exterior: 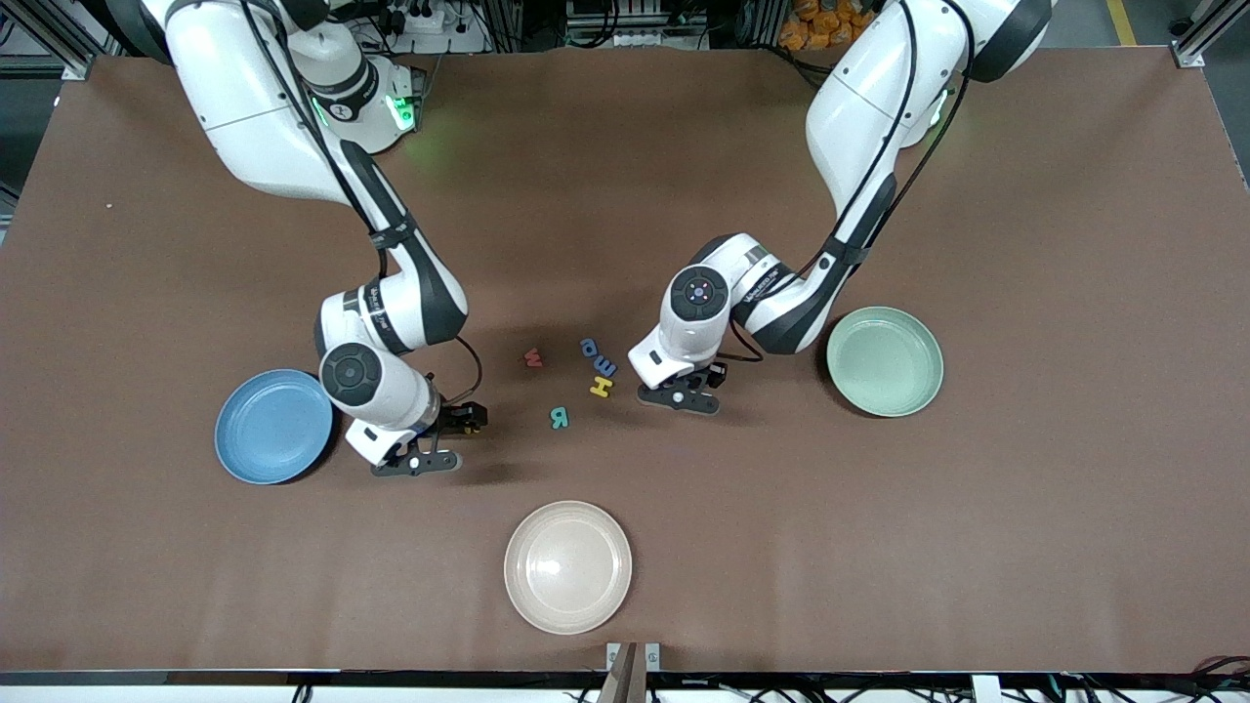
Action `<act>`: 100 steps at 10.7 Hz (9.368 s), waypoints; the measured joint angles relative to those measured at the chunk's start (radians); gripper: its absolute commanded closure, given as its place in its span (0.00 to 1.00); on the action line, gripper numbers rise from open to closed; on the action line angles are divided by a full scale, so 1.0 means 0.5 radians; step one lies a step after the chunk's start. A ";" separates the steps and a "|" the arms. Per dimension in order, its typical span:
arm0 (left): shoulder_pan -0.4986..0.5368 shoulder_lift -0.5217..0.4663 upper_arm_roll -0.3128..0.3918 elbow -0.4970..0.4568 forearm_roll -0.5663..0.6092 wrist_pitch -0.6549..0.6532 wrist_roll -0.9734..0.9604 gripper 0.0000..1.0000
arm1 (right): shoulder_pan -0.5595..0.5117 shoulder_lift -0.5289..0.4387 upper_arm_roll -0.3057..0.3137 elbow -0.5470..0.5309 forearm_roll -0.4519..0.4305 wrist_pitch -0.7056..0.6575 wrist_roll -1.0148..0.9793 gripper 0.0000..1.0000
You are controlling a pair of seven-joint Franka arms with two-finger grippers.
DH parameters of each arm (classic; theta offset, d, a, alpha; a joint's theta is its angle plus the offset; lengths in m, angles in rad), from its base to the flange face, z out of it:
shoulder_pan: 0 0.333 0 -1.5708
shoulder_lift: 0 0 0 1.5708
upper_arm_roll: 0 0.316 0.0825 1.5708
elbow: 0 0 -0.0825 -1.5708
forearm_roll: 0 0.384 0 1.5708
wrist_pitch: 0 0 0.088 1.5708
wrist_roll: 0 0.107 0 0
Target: Sort upper and lower case letters into plates
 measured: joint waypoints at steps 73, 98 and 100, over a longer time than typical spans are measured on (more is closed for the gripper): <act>-0.251 0.183 0.174 0.356 0.086 -0.046 0.136 0.93 | 0.240 -0.394 -0.686 -0.022 0.195 -0.722 0.027 0.00; 0.650 -0.378 -0.355 -0.221 -0.096 -0.542 0.417 0.00 | 1.189 0.161 -0.462 0.120 0.364 0.113 -0.517 0.00; 0.640 -0.299 -0.355 -0.172 -0.099 -0.443 0.382 0.00 | 1.189 0.180 -0.463 0.120 0.364 0.114 -0.528 0.00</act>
